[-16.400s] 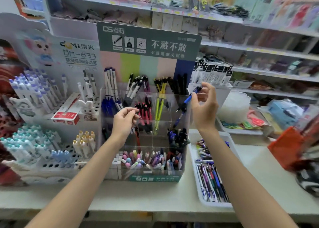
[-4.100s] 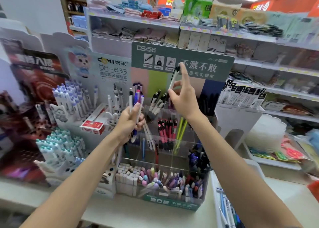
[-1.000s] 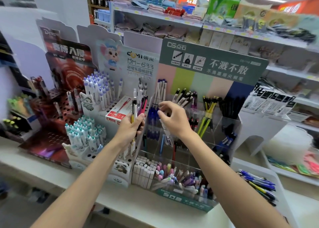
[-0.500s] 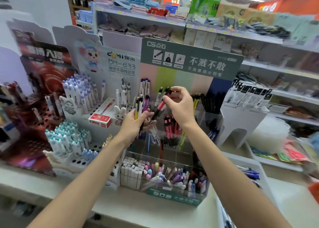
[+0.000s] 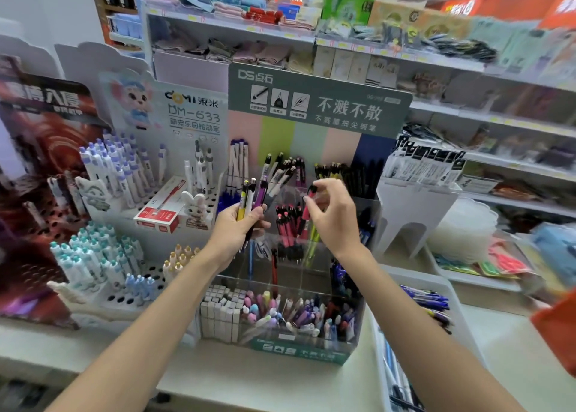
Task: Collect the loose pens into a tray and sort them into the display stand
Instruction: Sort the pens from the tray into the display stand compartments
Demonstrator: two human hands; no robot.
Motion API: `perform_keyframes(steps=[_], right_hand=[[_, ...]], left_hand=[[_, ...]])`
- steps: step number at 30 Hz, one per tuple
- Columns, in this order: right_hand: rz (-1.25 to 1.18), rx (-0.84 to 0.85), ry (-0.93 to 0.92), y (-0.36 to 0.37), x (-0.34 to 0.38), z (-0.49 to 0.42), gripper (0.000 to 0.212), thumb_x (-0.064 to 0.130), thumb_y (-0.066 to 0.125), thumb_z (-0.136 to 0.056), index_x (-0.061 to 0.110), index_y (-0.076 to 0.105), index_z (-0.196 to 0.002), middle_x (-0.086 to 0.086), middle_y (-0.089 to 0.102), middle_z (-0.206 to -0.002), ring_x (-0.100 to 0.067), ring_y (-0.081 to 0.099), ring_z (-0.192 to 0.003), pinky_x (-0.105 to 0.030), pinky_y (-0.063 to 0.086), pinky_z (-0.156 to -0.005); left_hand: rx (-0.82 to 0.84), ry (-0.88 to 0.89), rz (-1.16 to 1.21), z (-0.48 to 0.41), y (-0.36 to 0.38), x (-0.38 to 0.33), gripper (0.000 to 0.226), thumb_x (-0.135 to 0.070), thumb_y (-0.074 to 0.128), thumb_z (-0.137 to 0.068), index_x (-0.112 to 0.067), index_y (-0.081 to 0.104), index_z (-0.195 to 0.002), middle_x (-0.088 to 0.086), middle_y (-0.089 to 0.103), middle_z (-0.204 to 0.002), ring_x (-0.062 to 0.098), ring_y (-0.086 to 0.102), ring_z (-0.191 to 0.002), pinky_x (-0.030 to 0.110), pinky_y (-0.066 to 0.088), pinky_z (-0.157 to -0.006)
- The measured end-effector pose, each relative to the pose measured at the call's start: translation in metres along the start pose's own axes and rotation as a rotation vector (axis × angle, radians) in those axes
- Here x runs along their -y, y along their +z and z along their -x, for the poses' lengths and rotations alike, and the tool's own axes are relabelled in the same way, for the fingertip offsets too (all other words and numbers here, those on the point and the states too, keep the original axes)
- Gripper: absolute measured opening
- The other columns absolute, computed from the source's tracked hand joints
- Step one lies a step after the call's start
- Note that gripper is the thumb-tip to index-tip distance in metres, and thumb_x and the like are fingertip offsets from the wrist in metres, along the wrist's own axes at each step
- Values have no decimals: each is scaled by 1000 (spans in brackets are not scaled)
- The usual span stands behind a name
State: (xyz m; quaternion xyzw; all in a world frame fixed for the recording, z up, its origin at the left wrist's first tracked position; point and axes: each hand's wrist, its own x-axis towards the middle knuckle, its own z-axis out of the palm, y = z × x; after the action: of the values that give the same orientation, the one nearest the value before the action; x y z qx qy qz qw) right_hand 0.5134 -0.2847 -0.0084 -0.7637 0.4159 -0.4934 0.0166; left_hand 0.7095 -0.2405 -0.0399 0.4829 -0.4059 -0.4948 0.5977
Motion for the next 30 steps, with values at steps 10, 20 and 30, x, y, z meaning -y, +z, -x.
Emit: perform_keyframes(steps=[10,20,30], right_hand=[[64,96,-31,5,4,9,29,7,63,-92,4,65,-121,-8,69,-109,-18,62,-102,-28,50,-93],[-346,140,200,6,31,-22,38,7,69,-88,12,61,-125,4,68,-101,-5,65,-92,-21,53,-84],[-127,-225,123,-24,6,-74,31,4,66,-90,7,53,-118,-1,66,-96,-15,67,-82,-32,58,-78]], left_hand=[[58,-14,42,5,8,1,16,-15,59,-96,-7,65,-109,12,76,-102,26,74,-93,35,60,-85],[214,30,5,-1,33,-13,24,-16,58,-98,-4,64,-118,15,75,-105,25,73,-97,33,61,-80],[130,-9,-90,-14,23,-14,20,-28,62,-96,-11,63,-107,-3,61,-73,5,50,-61,16,37,-47]])
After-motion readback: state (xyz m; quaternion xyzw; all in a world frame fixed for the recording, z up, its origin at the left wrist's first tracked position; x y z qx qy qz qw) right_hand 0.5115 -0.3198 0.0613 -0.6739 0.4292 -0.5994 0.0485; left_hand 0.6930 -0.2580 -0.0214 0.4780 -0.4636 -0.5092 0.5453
